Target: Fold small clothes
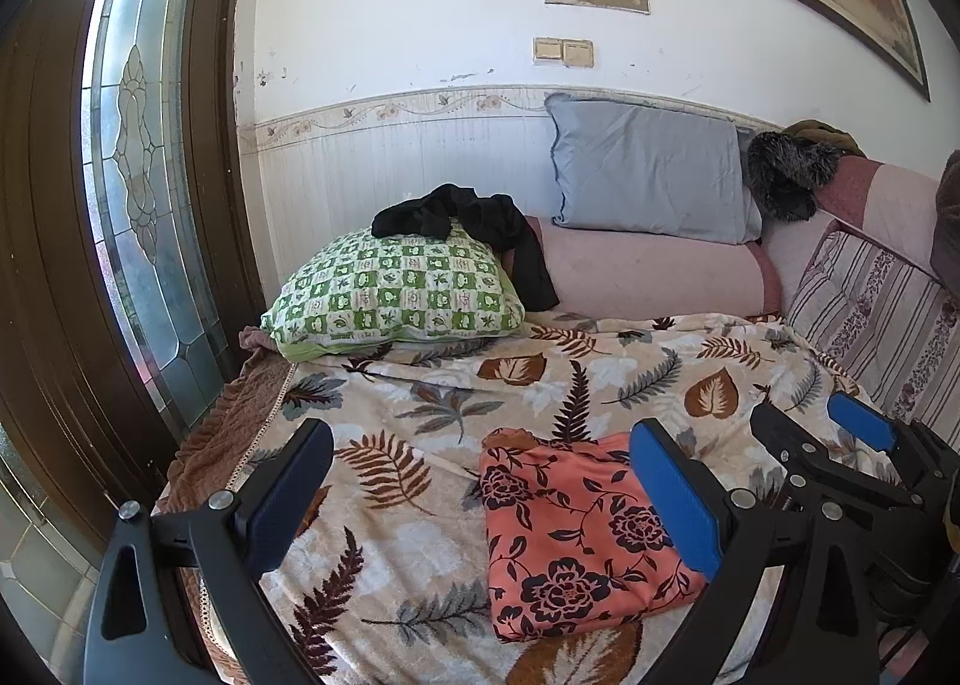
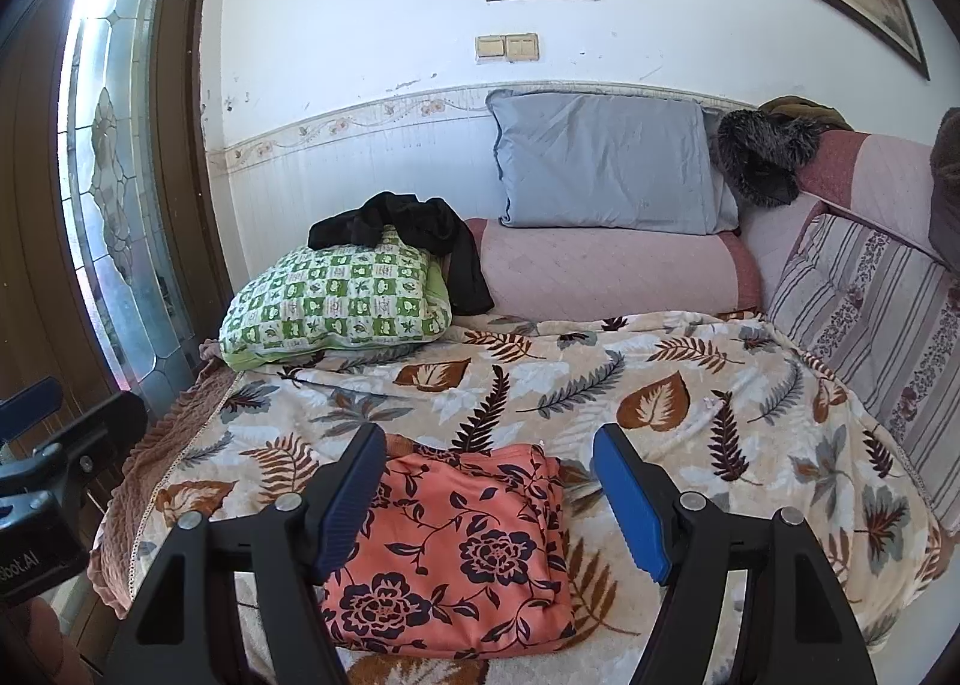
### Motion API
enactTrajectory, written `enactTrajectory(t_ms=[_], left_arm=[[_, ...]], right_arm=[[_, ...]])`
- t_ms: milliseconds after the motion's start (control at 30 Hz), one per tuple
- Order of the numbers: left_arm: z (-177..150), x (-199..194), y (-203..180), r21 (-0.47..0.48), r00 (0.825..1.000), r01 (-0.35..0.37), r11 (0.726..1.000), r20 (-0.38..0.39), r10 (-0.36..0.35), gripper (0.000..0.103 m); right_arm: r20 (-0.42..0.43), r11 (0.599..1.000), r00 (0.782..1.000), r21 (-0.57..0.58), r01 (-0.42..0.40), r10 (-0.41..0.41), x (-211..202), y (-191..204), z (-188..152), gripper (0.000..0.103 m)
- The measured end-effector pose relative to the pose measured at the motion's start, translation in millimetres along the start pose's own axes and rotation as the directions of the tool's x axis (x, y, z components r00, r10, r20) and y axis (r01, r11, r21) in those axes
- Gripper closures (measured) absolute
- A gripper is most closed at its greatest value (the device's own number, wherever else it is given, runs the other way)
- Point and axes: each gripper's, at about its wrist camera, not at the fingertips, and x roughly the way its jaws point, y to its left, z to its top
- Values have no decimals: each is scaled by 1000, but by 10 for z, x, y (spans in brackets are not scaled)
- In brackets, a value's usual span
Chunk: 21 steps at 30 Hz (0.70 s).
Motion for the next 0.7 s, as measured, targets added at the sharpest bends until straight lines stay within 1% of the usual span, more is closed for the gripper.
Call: enactTrajectory(t_ms=[433,633,700], left_arm=[[26,106,19,-2,1000,20,1000,-11,-20,4],[30,200,-10,4,1000,20,1000,6,-20,4],[29,307,-3,-3,1000,27,1000,-8,-27,4]], right_arm=[[-12,1000,1000,-12,21,-21,83,57,-1,28],[-25,1000,1000,-3,14,-14,218,26,18,28],[-32,1000,999,-3,4,-4,305,-10,20,28]])
